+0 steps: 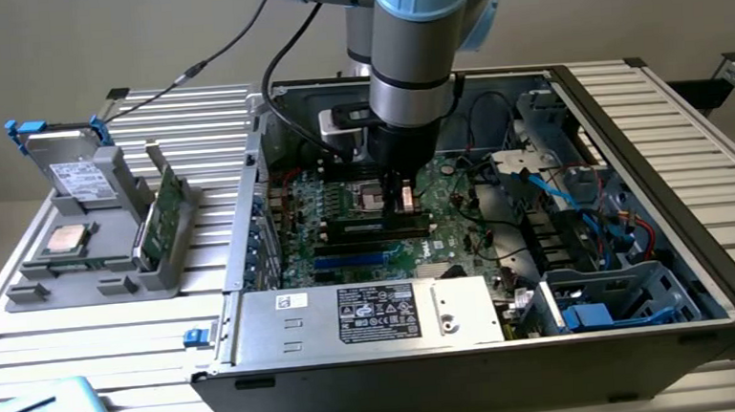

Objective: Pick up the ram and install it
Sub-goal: 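Insert the ram into the slot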

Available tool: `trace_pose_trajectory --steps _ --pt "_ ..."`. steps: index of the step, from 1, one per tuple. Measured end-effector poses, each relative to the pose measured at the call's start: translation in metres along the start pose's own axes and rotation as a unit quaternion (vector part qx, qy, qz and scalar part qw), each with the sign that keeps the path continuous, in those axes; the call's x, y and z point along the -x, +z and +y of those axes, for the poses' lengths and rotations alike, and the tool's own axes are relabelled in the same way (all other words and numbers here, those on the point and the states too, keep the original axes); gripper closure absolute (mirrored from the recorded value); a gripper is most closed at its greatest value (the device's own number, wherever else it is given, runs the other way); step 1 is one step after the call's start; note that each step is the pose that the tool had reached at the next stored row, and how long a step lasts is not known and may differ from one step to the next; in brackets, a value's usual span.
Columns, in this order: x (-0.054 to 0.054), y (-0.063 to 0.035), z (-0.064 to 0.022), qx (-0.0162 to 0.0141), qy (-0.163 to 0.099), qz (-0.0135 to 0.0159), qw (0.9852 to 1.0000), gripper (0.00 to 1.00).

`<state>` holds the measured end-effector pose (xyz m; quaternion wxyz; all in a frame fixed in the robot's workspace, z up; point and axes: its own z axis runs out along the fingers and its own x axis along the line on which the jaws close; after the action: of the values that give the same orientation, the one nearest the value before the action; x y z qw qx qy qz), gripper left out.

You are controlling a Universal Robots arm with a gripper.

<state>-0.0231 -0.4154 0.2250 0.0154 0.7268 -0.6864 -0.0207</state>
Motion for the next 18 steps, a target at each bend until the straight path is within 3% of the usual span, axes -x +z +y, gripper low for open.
trace_pose_trajectory --steps 18 --pt "0.0007 0.0025 -0.0002 -0.0001 0.01 -0.0005 1.0 0.86"
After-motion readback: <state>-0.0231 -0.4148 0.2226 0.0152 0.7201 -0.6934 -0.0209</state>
